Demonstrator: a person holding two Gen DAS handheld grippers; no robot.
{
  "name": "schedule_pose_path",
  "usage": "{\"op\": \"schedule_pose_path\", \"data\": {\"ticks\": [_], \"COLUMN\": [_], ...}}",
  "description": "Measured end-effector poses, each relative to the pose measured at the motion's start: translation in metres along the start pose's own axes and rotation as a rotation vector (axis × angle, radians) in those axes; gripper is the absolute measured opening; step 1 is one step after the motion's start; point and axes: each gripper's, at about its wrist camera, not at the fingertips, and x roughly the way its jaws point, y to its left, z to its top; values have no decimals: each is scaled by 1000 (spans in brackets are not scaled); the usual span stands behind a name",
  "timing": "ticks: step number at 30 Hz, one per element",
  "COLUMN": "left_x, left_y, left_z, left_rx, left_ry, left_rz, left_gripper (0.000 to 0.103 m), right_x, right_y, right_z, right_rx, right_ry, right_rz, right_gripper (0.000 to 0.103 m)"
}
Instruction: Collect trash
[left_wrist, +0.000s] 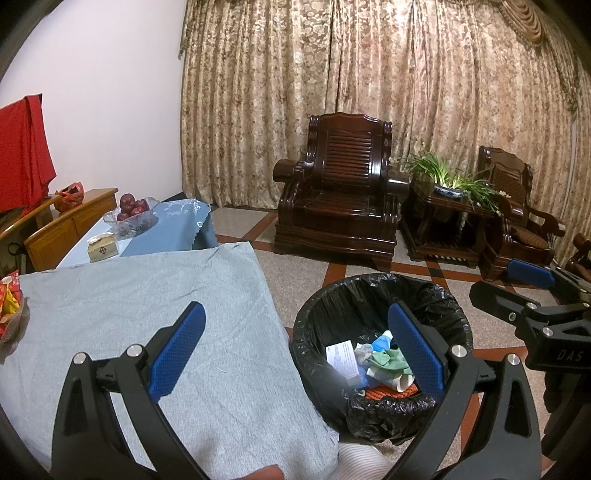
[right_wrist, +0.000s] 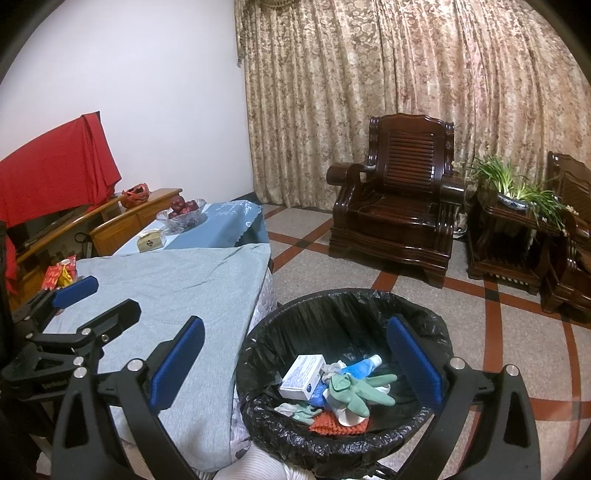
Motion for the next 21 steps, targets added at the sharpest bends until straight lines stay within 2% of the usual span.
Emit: {"op": "schedule_pose_path", "data": {"ticks": [21], "left_x": [5], "left_y": [-2], "left_z": [-12], "left_rx": [1], "left_ry": [14], "left_rz": [-2], "left_gripper": [96], "right_x": [2], "right_y": [-3], "right_z": [-1], "right_rx": [3], "right_ry": [9], "right_rz": [3], "right_gripper": [97]}}
